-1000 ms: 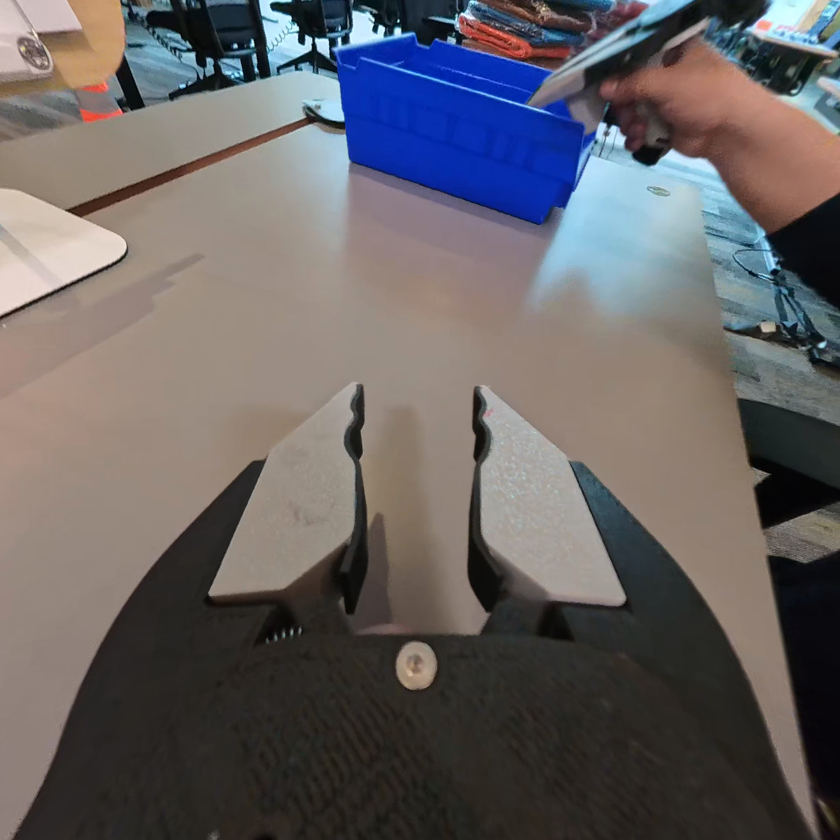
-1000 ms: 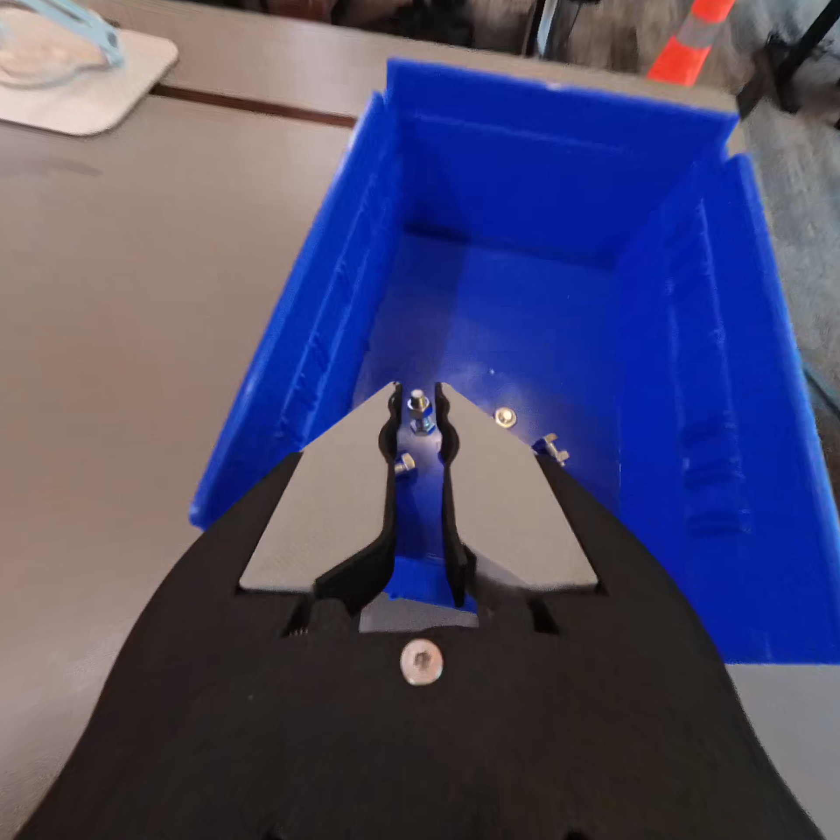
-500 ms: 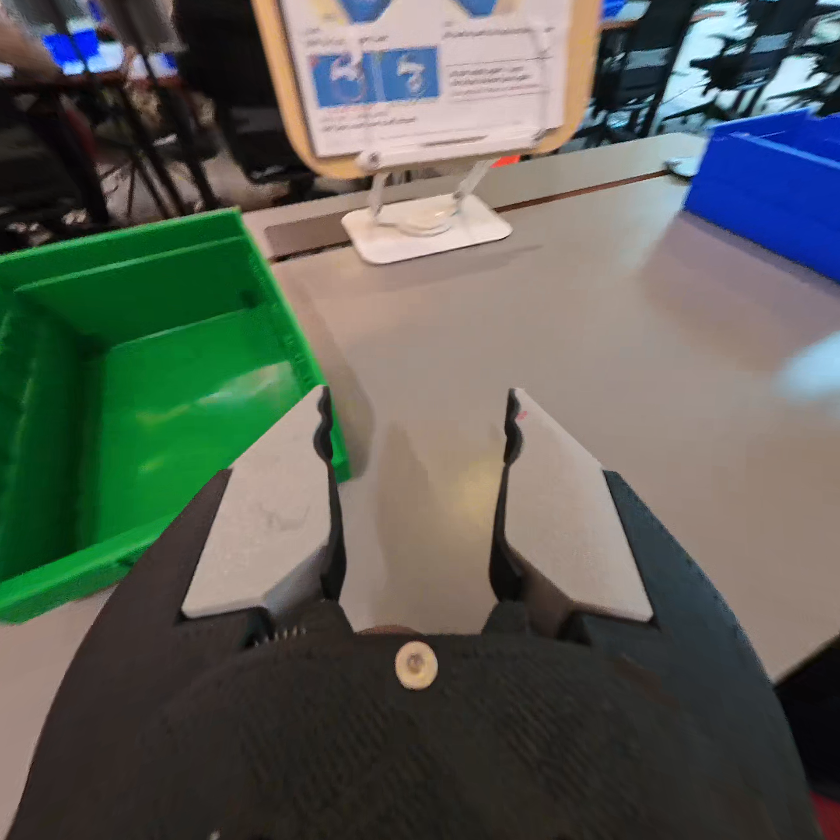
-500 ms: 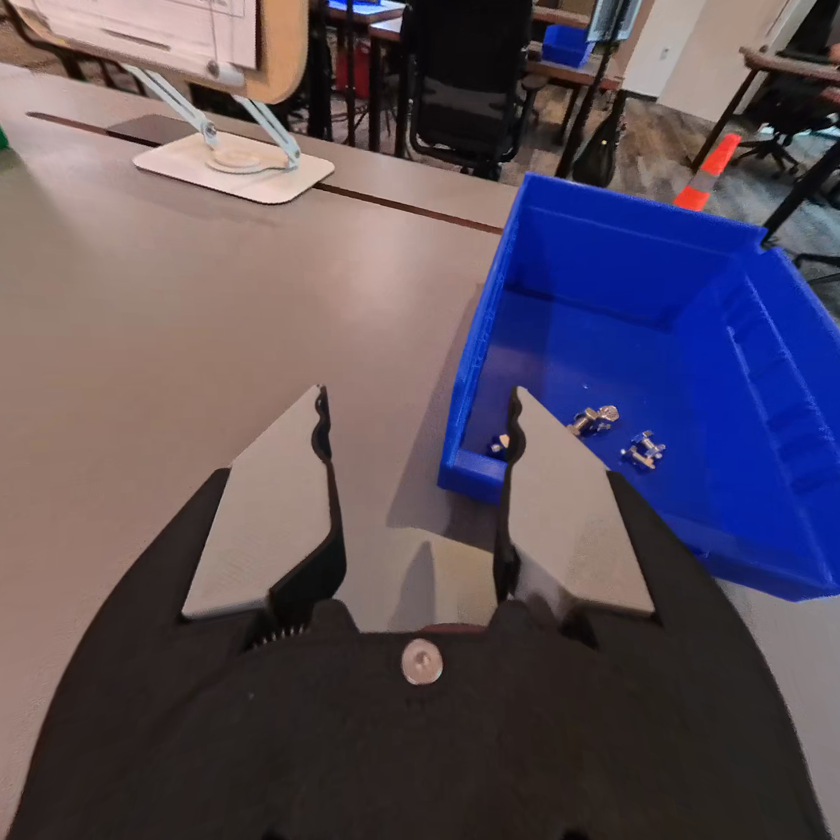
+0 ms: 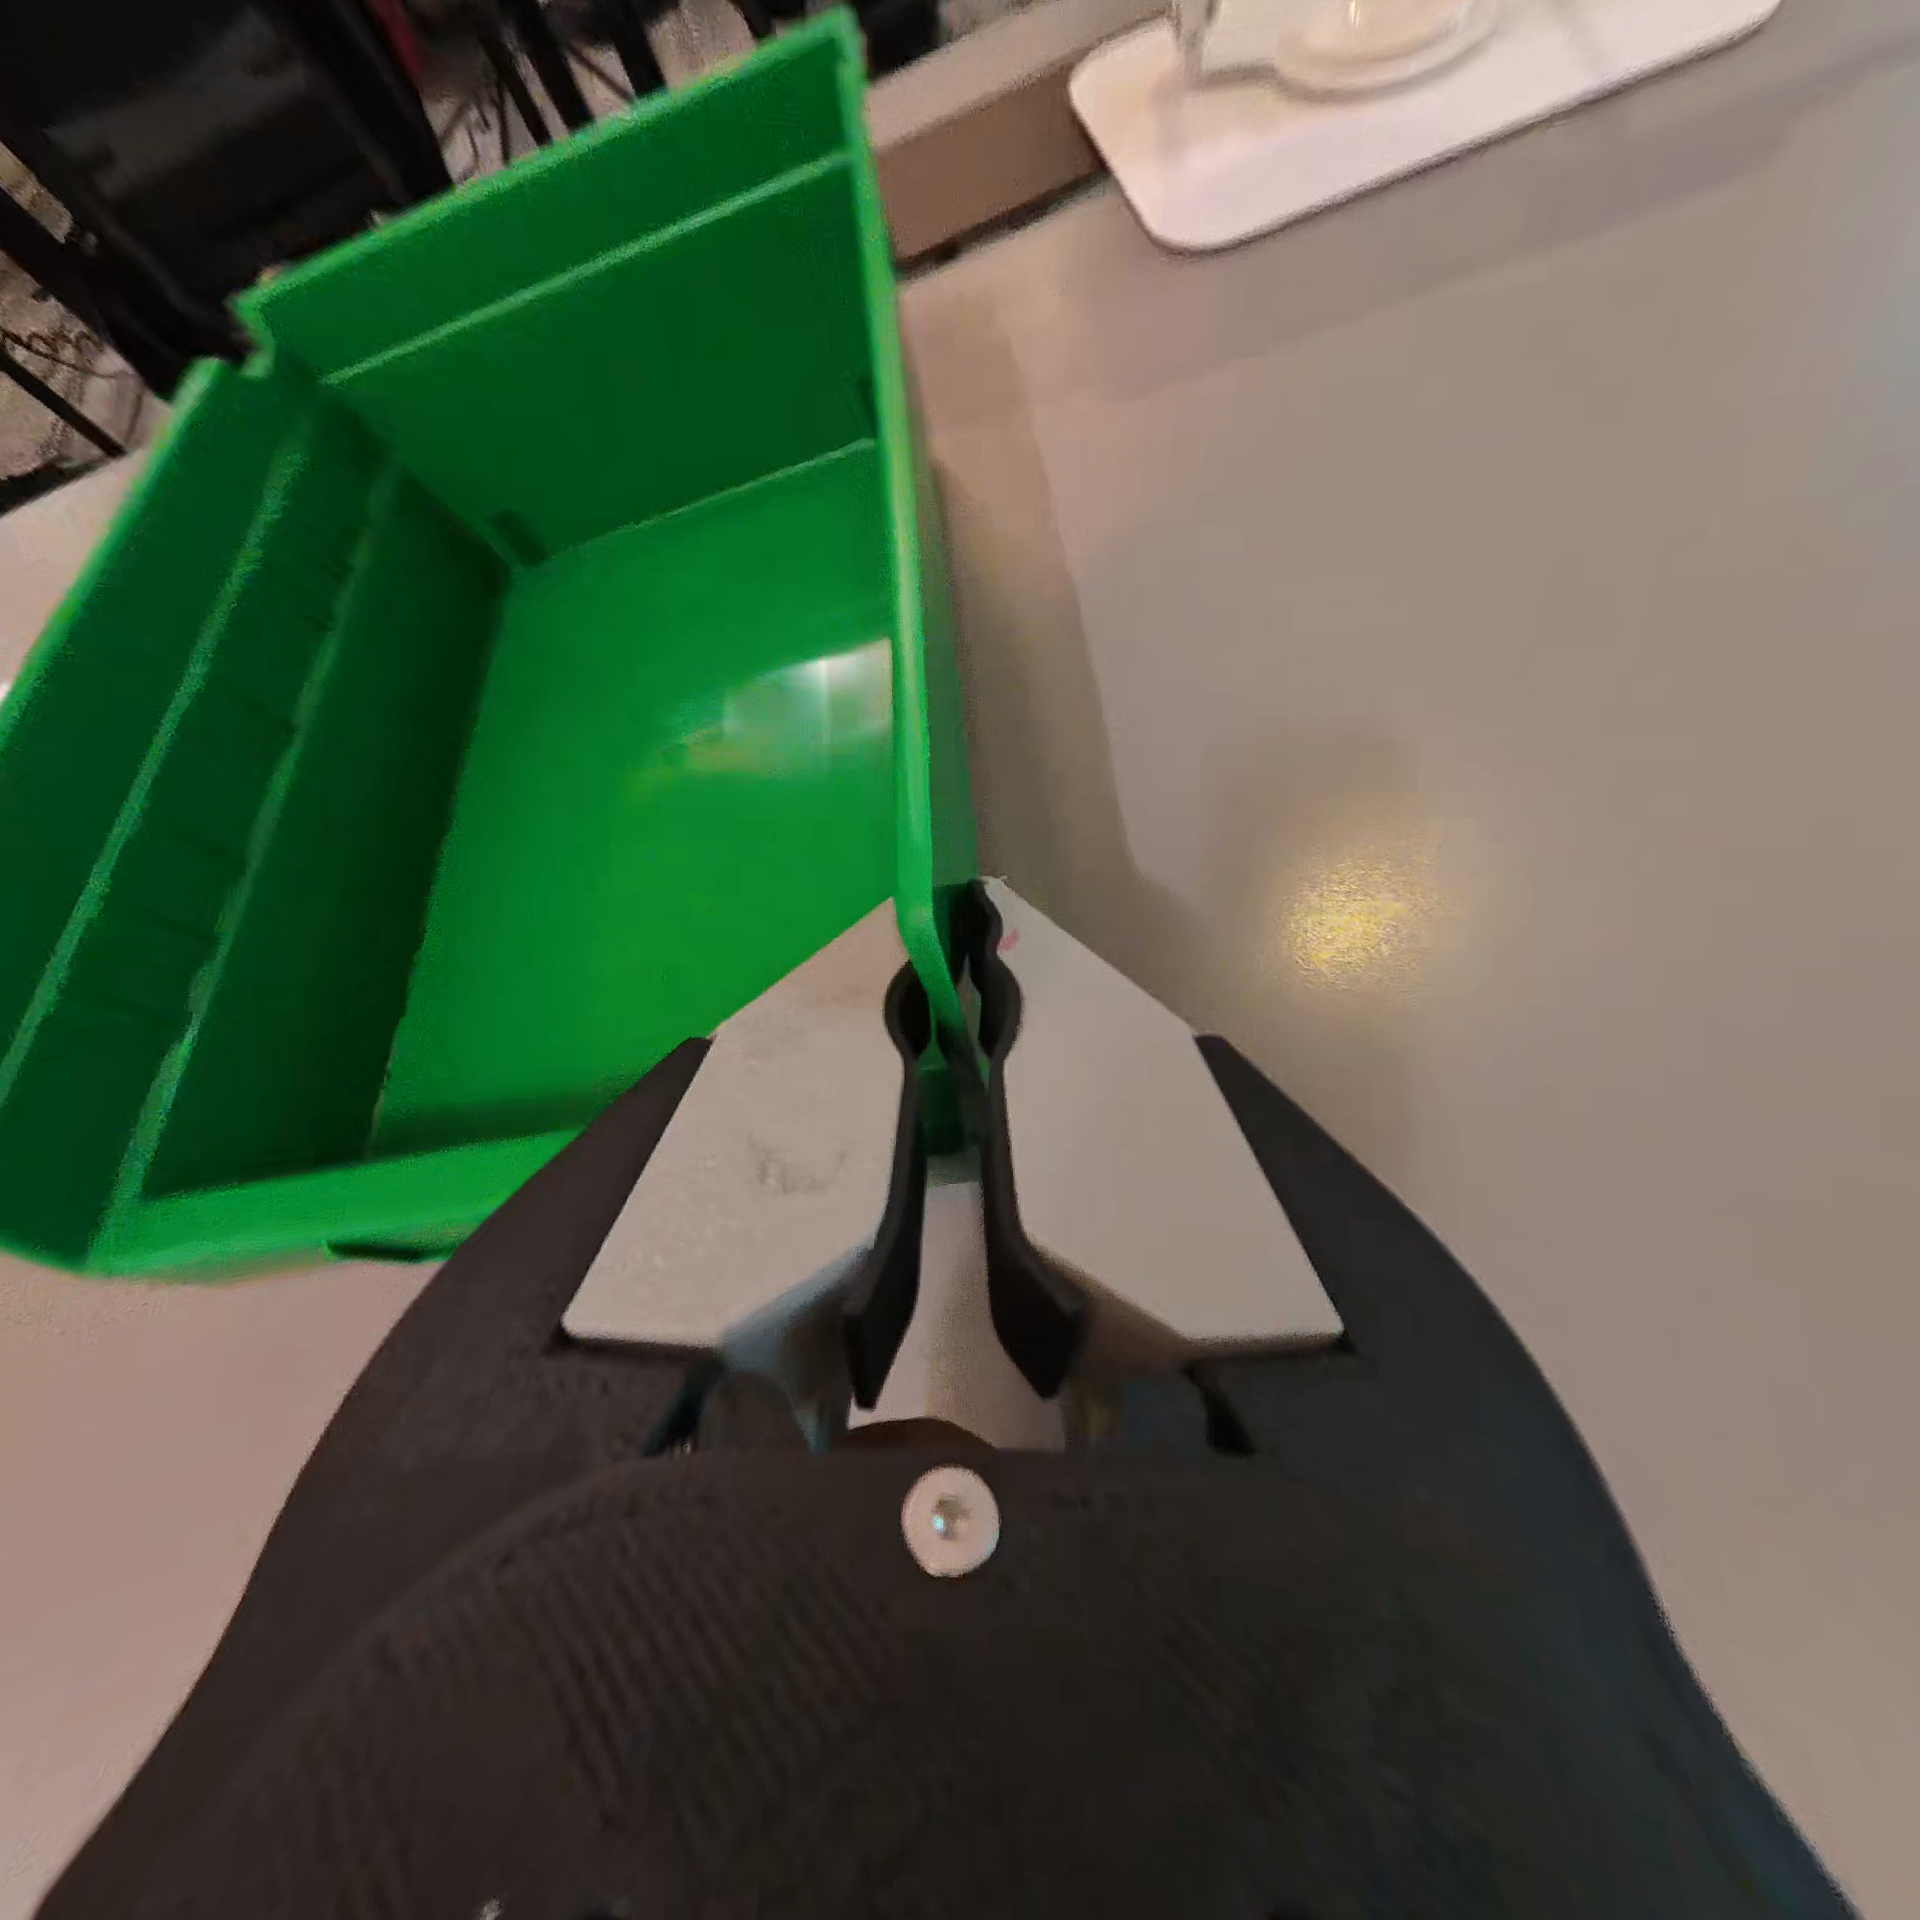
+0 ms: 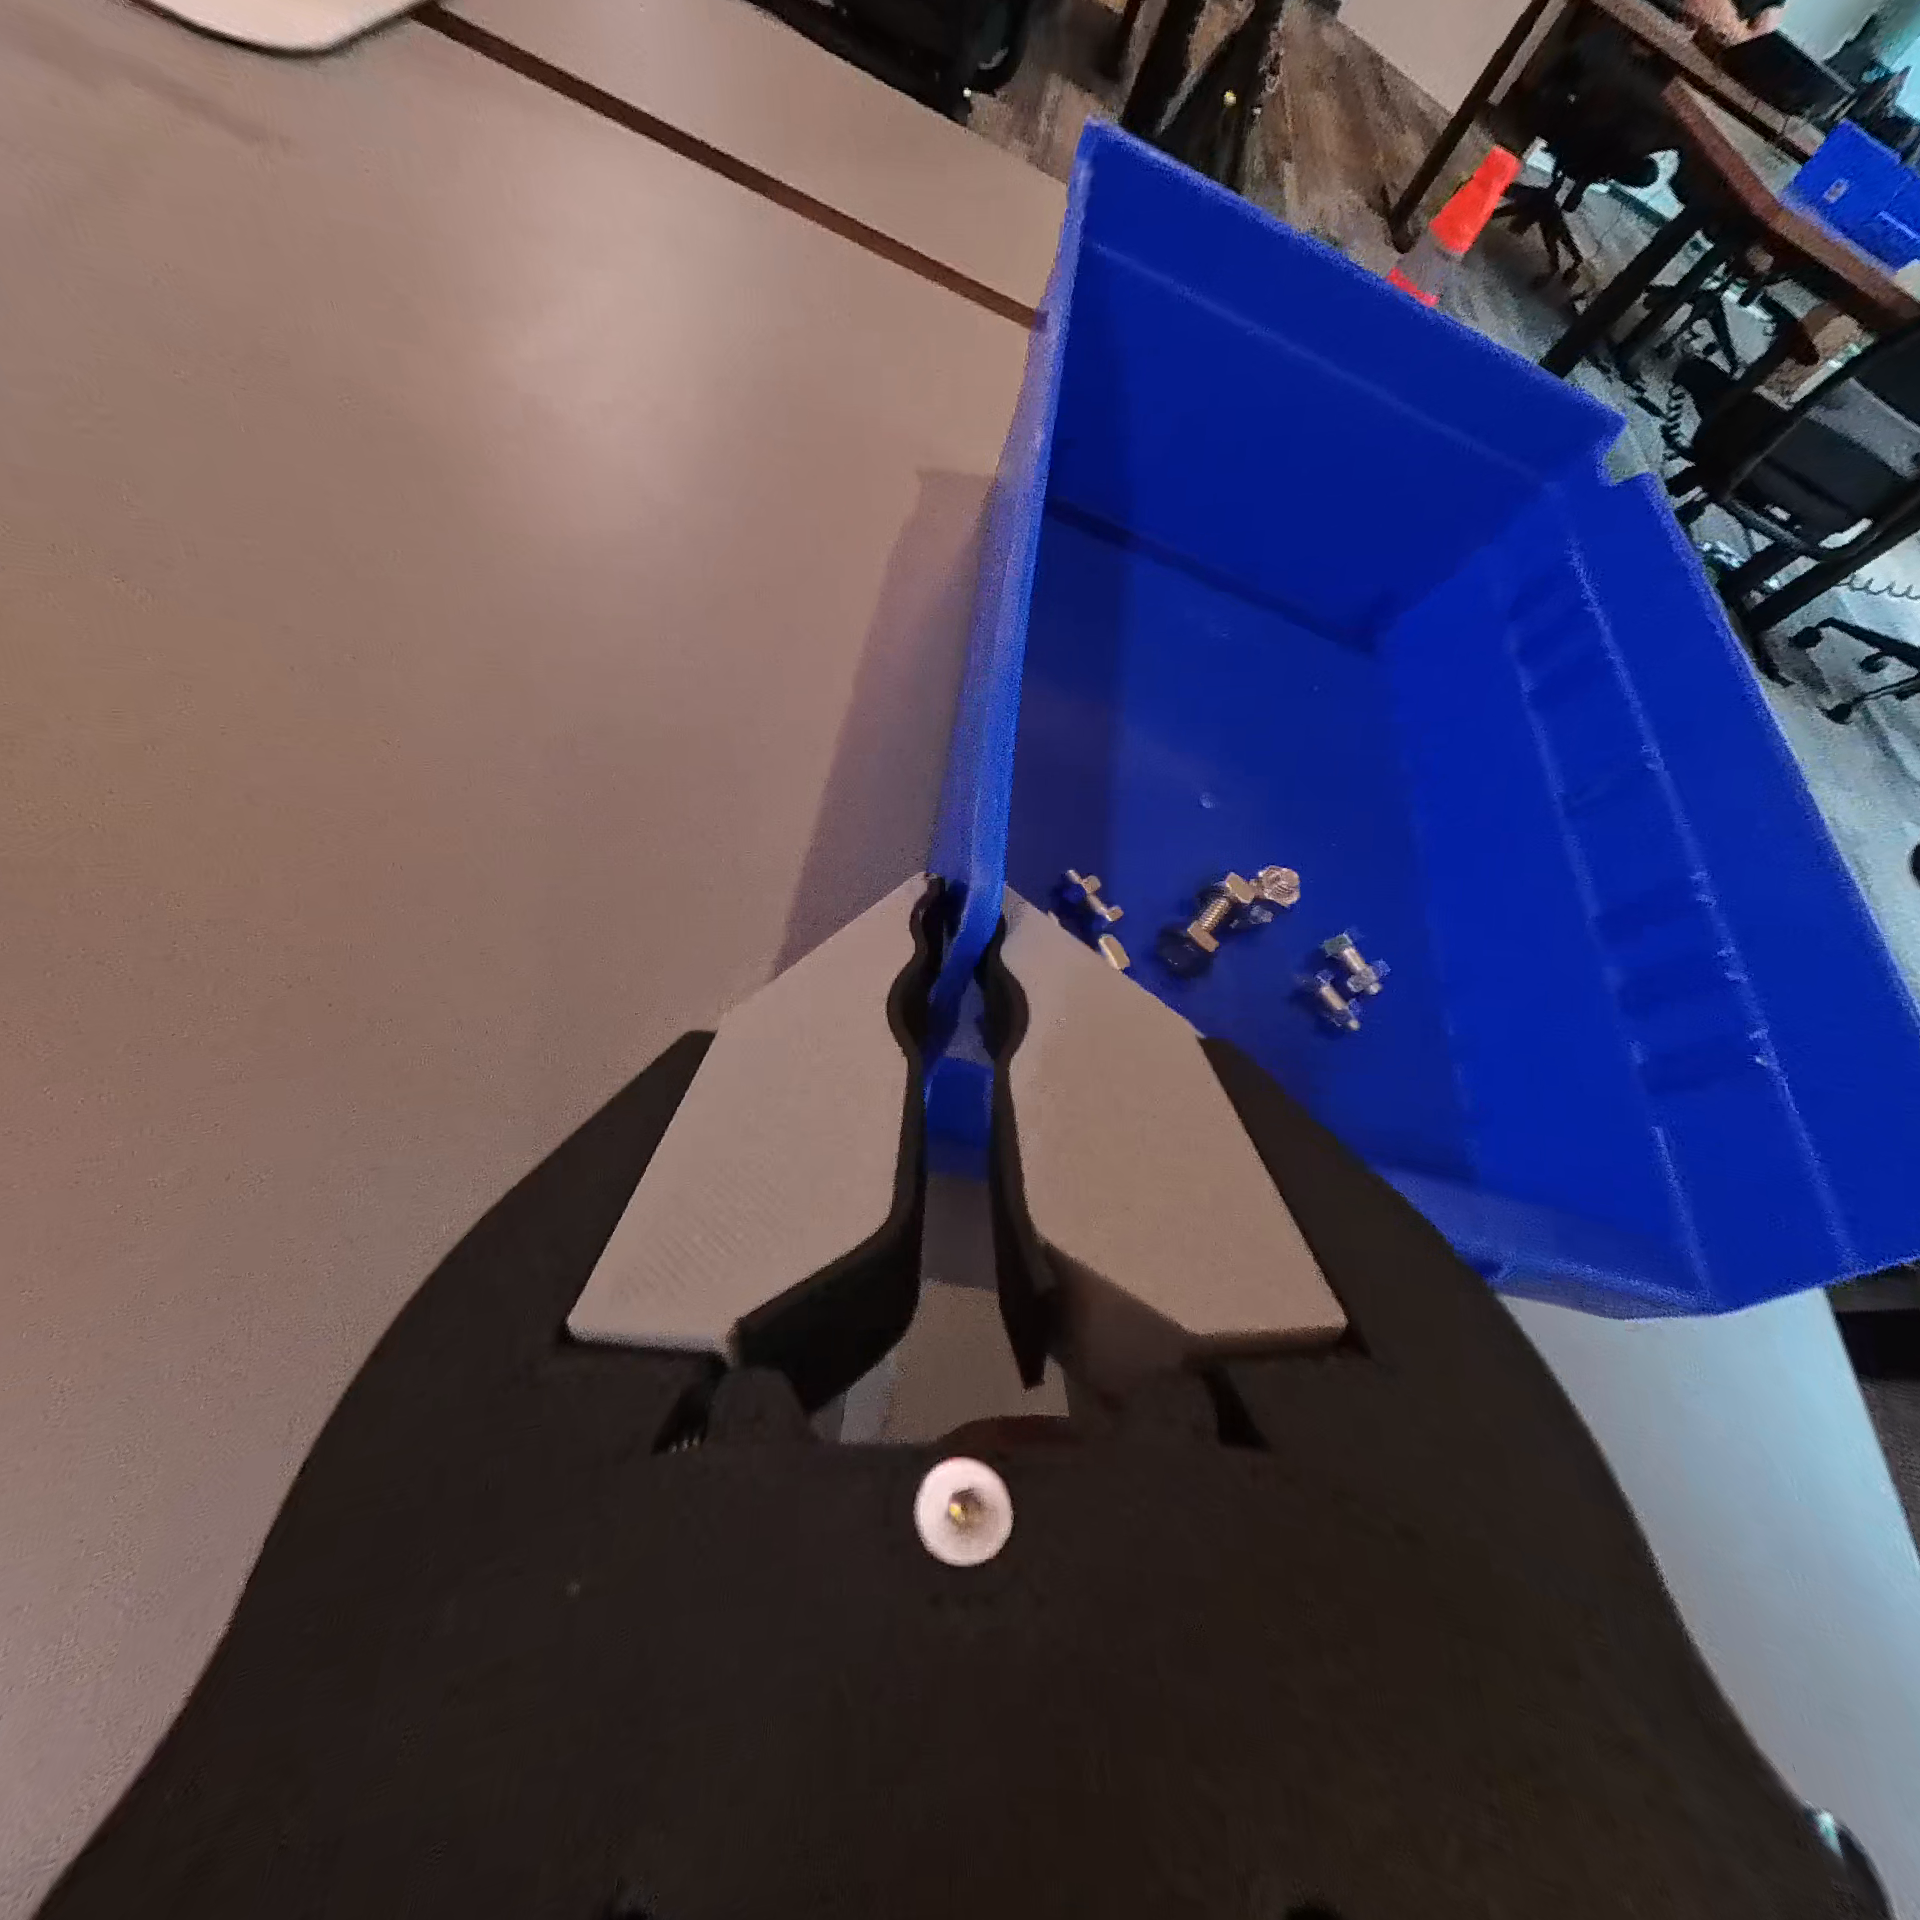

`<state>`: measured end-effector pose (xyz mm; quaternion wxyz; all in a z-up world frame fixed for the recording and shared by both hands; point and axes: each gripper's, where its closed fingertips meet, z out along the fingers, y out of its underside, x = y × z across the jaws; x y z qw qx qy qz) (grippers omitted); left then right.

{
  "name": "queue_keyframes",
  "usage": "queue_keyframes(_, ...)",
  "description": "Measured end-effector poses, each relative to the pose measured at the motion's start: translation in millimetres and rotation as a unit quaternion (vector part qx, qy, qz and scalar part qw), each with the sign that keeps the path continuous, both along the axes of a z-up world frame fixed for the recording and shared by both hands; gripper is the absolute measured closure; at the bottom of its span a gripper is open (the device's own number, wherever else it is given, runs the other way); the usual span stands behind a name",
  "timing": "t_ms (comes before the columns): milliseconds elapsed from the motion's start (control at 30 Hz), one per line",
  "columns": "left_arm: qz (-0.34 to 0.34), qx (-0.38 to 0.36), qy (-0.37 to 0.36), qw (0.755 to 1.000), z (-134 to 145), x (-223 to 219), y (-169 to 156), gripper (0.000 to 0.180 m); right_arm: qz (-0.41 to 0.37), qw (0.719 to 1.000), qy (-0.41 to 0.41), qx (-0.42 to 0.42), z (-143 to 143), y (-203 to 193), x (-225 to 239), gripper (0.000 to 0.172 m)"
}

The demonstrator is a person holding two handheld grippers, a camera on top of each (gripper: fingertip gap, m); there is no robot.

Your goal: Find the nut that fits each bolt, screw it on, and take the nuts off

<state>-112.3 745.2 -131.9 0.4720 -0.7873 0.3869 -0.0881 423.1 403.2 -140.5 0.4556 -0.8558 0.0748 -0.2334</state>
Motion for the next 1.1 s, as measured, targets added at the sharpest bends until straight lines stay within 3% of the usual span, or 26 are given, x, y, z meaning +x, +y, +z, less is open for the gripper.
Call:
queue_keyframes(233,-0.036,0.034,-0.109,0.993,86.0,-46.8,-40.3,0.177,0.095,0.994,0.044,-0.032,-0.8,21.7,-143.5,0.162)
queue_keyframes(533,-0.086,0.131,-0.170,0.973,191.4,-104.7,-102.8,0.178,0.175,0.978,0.085,-0.072,-1.1,96.8,-361.0,0.158)
queue_keyframes(700,-0.101,0.159,-0.165,0.968,213.9,-134.0,-131.1,0.178,0.246,0.961,0.101,-0.072,-1.8,149.3,-491.4,0.153)
queue_keyframes(867,-0.095,0.177,-0.167,0.965,226.7,-157.5,-143.7,0.178,0.317,0.940,0.109,-0.066,-1.3,228.0,-604.7,0.147)
queue_keyframes(1000,-0.078,0.192,-0.177,0.962,241.4,-177.6,-145.2,0.177,0.347,0.931,0.105,-0.053,-0.1,285.3,-659.1,0.147)
queue_keyframes(1100,-0.074,0.206,-0.180,0.959,253.4,-182.5,-141.9,0.177,0.392,0.909,0.135,-0.035,16.3,286.6,-680.7,0.140)
